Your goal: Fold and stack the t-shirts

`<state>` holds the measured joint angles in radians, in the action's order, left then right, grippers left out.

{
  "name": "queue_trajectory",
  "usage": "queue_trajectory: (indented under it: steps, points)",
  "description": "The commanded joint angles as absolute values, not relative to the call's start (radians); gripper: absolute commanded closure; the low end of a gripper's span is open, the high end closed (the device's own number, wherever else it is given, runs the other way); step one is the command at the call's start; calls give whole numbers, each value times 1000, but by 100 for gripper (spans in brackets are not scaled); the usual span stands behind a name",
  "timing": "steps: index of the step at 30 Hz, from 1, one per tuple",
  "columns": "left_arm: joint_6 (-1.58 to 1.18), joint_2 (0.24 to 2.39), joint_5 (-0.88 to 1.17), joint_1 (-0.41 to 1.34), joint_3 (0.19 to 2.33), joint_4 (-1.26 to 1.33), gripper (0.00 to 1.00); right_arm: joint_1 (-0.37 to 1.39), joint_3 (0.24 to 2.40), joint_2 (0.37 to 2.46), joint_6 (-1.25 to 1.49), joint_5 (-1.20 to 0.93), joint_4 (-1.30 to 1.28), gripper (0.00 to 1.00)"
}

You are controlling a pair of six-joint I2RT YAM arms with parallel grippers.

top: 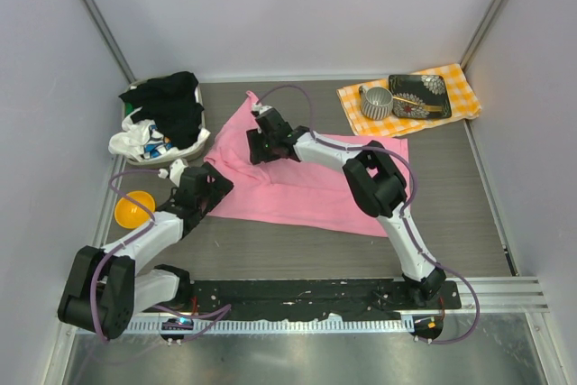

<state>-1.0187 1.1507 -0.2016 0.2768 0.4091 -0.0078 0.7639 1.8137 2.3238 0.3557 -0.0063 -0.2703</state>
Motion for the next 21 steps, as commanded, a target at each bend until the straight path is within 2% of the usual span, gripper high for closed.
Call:
queue_trajectory:
  steps: [1,5,10,15,19,21]
  points:
    - [-1026,1158,-230,276,379,-48,2,767,1806,2327,373,-29,-233,46]
    - [-1028,1155,-230,276,376,-46,2,769,1804,2326,376,-26,-233,60]
    - [-1028,1154,-233,276,376,-51,2,767,1801,2318,373,-17,-235,62]
    - [-1028,1154,-233,276,376,-54,2,769,1804,2312,365,-3,-241,76]
    - [-1026,1154,-233,276,374,-52,2,767,1810,2306,354,40,-252,94]
    - [-1026,1152,-235,276,371,-54,2,767,1813,2299,351,54,-258,99]
